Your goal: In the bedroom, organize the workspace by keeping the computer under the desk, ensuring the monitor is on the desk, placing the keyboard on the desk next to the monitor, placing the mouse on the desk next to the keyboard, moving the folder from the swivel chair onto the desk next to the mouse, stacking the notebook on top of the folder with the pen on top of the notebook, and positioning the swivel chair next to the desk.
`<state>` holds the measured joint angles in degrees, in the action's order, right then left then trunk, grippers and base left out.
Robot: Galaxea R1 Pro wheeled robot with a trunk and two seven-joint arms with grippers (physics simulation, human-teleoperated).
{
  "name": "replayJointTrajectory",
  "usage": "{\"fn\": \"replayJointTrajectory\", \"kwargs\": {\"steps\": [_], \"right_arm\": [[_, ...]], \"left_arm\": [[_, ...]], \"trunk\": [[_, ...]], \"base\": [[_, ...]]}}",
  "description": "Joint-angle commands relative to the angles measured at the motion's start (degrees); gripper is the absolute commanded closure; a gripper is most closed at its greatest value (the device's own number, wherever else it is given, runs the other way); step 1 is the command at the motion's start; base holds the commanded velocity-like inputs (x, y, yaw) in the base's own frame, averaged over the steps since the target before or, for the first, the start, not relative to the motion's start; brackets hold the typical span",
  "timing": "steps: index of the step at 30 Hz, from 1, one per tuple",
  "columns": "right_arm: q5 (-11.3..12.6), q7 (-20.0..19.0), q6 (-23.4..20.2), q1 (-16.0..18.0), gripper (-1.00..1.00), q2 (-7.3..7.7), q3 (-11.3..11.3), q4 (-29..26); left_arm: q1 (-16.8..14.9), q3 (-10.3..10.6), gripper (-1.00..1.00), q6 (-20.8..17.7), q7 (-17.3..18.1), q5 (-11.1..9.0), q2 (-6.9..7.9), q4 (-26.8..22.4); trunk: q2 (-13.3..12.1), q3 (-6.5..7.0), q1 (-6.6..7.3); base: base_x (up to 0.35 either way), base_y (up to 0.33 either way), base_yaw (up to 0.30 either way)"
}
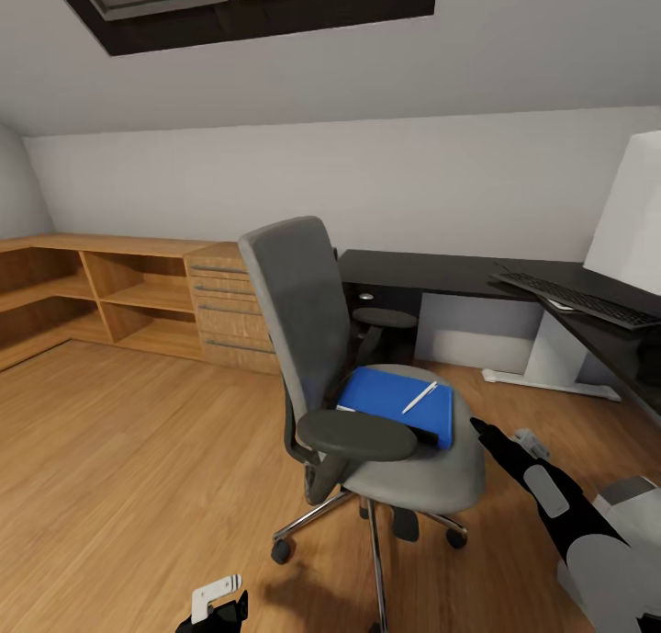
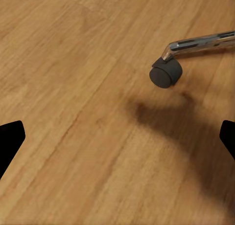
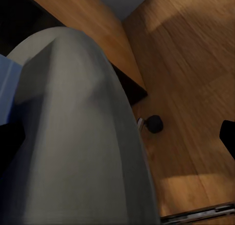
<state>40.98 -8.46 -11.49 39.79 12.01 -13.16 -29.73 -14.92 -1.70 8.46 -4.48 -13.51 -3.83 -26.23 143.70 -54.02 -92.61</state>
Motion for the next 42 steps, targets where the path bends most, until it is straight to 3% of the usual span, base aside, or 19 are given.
{"fn": "replayJointTrajectory", "kwargs": {"steps": [1,15,42], "right_arm": [[0.4,-0.2,-0.5,0.0,-1.00,-0.03,-0.3,0.0],[1.5,-0.2,-2.8,0.0,-1.00,0.02,-0.3,-0.1],[1.6,-0.2,-2.9,0.0,-1.00,0.03,-0.3,-0.1]], "left_arm": [[0.0,-0.1,-1.00,0.1,0.0,-0.2,-0.04,0.0],[0.0,-0.1,-1.00,0.2,0.0,-0.2,-0.04,0.0],[0.0,-0.1,-1.00,0.2,0.0,-0.2,-0.04,0.0]], "trunk": [[0.0,-0.06,0.01],[0.0,-0.08,0.01],[0.0,-1.49,0.01]], "base": [[0.000,0.000,0.000],[0.000,0.000,0.019],[0.000,0.000,0.190]]}}
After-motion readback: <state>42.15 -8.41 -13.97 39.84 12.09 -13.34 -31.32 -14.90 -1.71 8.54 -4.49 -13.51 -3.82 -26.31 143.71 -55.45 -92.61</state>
